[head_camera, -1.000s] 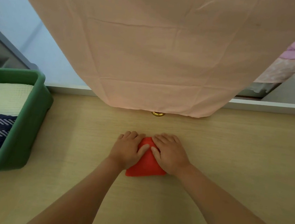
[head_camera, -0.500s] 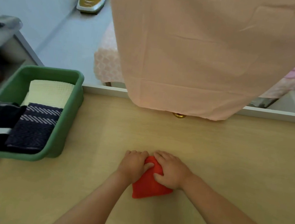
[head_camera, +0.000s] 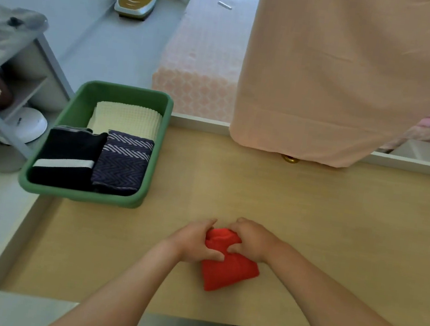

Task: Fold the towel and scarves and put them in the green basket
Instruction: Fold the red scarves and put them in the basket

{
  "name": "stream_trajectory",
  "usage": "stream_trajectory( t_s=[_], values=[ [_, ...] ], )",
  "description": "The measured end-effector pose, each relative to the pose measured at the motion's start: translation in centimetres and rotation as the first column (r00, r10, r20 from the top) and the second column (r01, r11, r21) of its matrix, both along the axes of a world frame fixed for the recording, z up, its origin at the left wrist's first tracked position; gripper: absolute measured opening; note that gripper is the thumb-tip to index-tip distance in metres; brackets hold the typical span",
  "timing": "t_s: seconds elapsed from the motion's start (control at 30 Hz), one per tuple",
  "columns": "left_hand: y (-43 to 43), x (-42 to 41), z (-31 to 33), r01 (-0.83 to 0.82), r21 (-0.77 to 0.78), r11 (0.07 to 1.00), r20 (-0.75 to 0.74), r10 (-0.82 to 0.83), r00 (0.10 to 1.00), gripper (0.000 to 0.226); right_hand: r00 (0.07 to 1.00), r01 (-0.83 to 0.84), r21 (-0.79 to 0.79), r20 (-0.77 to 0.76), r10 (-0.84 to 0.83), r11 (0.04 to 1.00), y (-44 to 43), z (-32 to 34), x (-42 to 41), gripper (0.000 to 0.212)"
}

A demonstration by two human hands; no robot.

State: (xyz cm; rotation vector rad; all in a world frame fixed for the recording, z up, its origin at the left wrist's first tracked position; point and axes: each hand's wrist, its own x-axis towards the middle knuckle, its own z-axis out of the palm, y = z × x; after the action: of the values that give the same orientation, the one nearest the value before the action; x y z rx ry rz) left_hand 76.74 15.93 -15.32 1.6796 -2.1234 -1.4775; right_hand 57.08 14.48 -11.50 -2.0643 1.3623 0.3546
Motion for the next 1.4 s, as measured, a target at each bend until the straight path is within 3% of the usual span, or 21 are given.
stream_trajectory(
  t_s=[0.07,0.1,0.17,0.23,0.33,0.37,0.47,0.53,0.6,0.67,0.77,0.83,0.87,0.93,1.0,1.1,1.17,1.23,1.33,1.4],
  values=[
    [-0.3,0.9,0.9,0.001,0.010,1.000,0.053,-0.002,0.999,0.097,1.000,0.018,-0.059,0.020,-0.017,0.998,0.0,0.9,0.7,0.045],
    [-0.8,1.2,1.4,0.002,-0.050,0.999,0.093,0.002,0.996,0.084,0.999,0.026,-0.107,0.035,-0.022,0.994,-0.1,1.3,1.0,0.047],
    [-2.1,1.6,2.9,0.043,-0.303,0.952,0.190,0.016,0.982,0.050,0.997,0.023,-0.259,0.071,-0.005,0.965,-0.4,2.2,1.3,0.054],
    [-3.3,1.8,4.6,0.074,-0.523,0.849,0.224,0.053,0.973,0.039,0.997,0.007,-0.448,0.066,0.025,0.894,-1.0,3.0,1.5,0.065],
    [-4.7,1.8,5.4,-0.033,-0.766,0.642,0.035,0.093,0.995,0.029,1.000,-0.009,-0.669,0.000,0.011,0.744,-1.9,4.2,1.8,0.059],
    [-4.8,1.8,5.2,-0.055,-0.782,0.621,-0.018,0.067,0.998,0.026,1.000,-0.028,-0.719,-0.026,0.014,0.694,-2.2,4.1,1.9,0.050],
    [-3.9,1.9,3.5,0.073,-0.712,0.699,0.078,-0.024,0.997,0.036,0.991,-0.117,-0.780,-0.130,0.024,0.614,-2.1,2.6,2.1,0.024],
    [-3.2,1.9,1.8,0.156,-0.672,0.724,0.169,-0.055,0.984,0.040,0.981,-0.166,-0.778,-0.193,0.021,0.606,-1.5,0.9,2.3,0.019],
    [-2.5,1.9,0.6,0.171,-0.684,0.710,0.180,-0.063,0.982,0.034,0.971,-0.210,-0.740,-0.235,0.046,0.639,-0.7,-0.9,2.3,0.023],
    [-2.2,1.8,-0.2,0.223,-0.704,0.674,0.228,-0.082,0.970,0.028,0.959,-0.262,-0.627,-0.253,0.126,0.734,0.0,-2.3,2.2,0.032],
    [-1.4,2.3,-1.7,0.357,-0.623,0.696,0.329,-0.180,0.927,0.038,0.988,-0.155,-0.386,-0.065,0.141,0.909,0.9,-2.7,1.7,0.036],
    [-1.0,2.5,-2.3,0.442,-0.527,0.726,0.393,-0.253,0.884,0.030,0.984,0.099,-0.267,0.169,-0.054,0.959,1.2,-2.5,2.0,0.029],
    [-0.9,2.5,-2.3,0.451,-0.507,0.734,0.397,-0.266,0.879,0.025,0.959,0.200,-0.281,0.250,-0.129,0.939,1.1,-2.6,2.2,0.023],
    [-0.7,2.3,-1.8,0.426,-0.468,0.774,0.386,-0.255,0.887,0.028,0.954,0.257,-0.440,0.259,-0.152,0.861,0.8,-3.1,2.7,0.019],
    [-0.7,2.2,-1.2,0.380,-0.463,0.801,0.359,-0.223,0.906,0.033,0.980,0.192,-0.573,0.157,-0.123,0.797,0.3,-4.1,2.8,0.041],
    [-1.2,2.0,-0.6,0.124,-0.553,0.824,0.152,-0.046,0.987,0.023,0.991,0.132,-0.549,0.105,-0.089,0.825,0.2,-5.8,2.6,0.074],
    [-1.5,1.2,-0.3,-0.006,-0.634,0.773,0.091,0.082,0.992,0.030,0.993,0.103,-0.503,0.106,-0.057,0.858,0.6,-6.9,2.6,0.079],
    [-1.6,0.3,-0.4,0.017,-0.635,0.772,0.166,0.115,0.979,0.043,0.992,0.106,-0.466,0.105,-0.064,0.878,1.0,-7.4,2.8,0.072],
    [-1.0,0.3,-2.4,0.138,-0.518,0.844,0.295,0.024,0.955,0.058,0.993,0.108,-0.466,0.088,-0.075,0.878,1.2,-7.9,2.6,0.071],
    [-0.3,0.9,-3.7,0.075,-0.470,0.880,0.309,0.083,0.947,0.071,0.995,0.062,-0.494,0.095,-0.017,0.867,1.3,-8.6,2.2,0.077]
  ],
)
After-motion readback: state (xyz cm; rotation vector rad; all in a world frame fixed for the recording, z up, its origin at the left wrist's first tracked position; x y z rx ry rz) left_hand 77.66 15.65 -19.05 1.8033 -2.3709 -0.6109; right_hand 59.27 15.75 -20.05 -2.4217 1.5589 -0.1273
